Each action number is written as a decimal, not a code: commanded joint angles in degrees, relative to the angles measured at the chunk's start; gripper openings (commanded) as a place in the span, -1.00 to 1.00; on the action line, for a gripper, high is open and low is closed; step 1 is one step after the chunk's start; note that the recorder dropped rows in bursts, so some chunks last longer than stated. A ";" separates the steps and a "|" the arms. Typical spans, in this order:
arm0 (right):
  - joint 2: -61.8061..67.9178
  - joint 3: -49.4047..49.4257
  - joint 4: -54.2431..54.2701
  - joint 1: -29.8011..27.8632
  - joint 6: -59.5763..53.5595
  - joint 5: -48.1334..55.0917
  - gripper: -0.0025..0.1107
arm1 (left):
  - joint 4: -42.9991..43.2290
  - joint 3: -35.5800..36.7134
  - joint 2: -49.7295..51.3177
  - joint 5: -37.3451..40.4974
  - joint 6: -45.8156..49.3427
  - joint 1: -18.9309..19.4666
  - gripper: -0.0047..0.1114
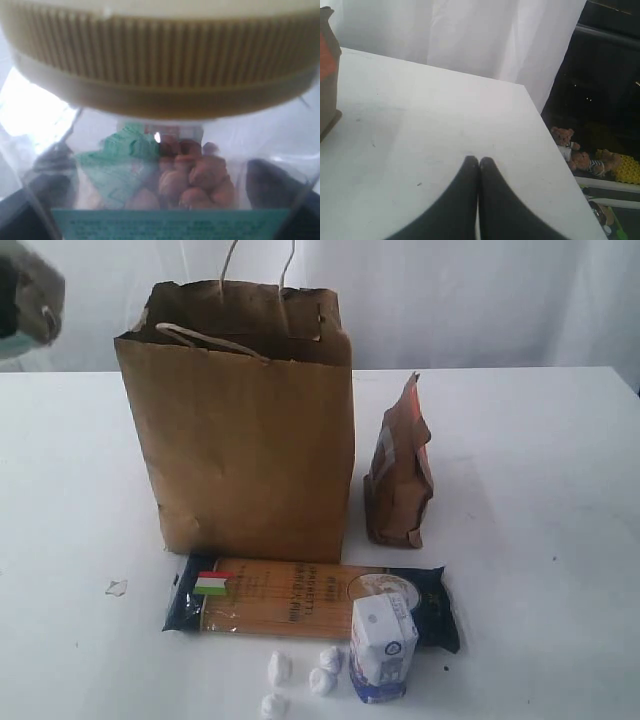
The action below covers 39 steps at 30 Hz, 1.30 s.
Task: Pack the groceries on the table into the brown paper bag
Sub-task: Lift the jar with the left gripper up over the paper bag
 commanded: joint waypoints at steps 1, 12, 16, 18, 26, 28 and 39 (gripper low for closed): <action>-0.23 0.29 -0.02 -0.29 0.28 -0.31 -0.96 | 25.65 -10.34 -4.67 11.11 -14.91 4.77 -0.92; -0.23 0.29 0.03 -0.29 0.28 -0.31 -0.96 | 74.21 -35.77 0.57 3.91 -61.10 9.20 -0.92; -0.23 0.29 0.03 -0.29 0.28 -0.31 -0.96 | 80.64 -41.65 5.83 -5.50 -64.43 9.20 -0.92; -0.23 0.29 0.03 -0.29 0.28 -0.31 -0.96 | 81.29 -42.94 8.38 -6.16 -65.38 9.20 -0.92; -0.23 0.29 0.03 -0.29 0.28 -0.31 -0.96 | 80.65 -45.47 21.54 -9.85 -65.26 8.44 -0.92; -0.23 0.29 0.03 -0.29 0.28 -0.31 -0.96 | 80.81 -45.47 23.30 -9.85 -65.26 8.44 -0.92; -0.23 0.29 0.03 -0.29 0.28 -0.31 -0.96 | 85.96 -45.47 22.97 -9.85 -57.43 1.11 -0.92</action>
